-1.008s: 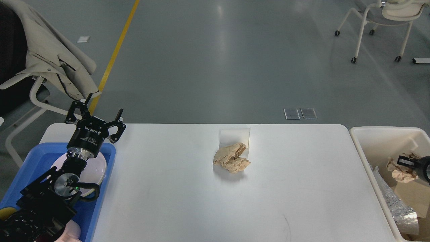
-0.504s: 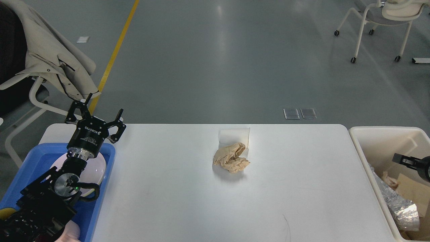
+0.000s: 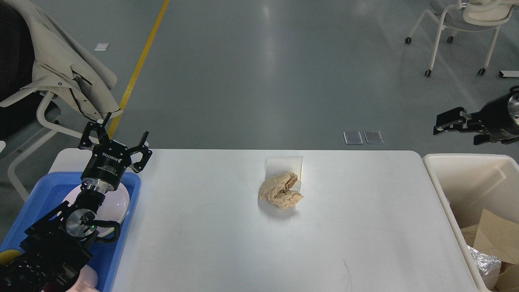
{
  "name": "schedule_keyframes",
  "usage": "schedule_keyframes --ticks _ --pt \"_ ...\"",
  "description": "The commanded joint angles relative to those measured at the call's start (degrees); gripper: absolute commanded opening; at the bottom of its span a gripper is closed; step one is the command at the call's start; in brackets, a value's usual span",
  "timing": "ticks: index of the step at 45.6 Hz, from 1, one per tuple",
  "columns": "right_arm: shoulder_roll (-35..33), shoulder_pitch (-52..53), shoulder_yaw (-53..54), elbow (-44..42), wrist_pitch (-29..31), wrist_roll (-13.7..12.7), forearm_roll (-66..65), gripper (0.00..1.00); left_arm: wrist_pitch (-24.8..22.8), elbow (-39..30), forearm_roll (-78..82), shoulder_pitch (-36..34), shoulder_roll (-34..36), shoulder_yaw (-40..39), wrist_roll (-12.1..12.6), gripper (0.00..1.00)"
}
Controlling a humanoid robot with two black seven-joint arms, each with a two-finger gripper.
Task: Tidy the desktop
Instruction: 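Reach the right gripper to the other crumpled brown paper and grasp it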
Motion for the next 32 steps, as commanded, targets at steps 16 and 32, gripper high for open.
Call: schedule_keyframes --ticks 16,32 --pt "-2.5 46.0 -0.4 30.2 22.5 0.2 0.1 1.00 0.0 0.0 0.0 0.0 0.0 -0.1 0.1 1.00" --pt "-1.5 19.6 8.4 26.4 8.3 -0.1 3.3 1.00 0.0 0.0 0.0 0.0 0.0 -0.1 0.1 1.00"
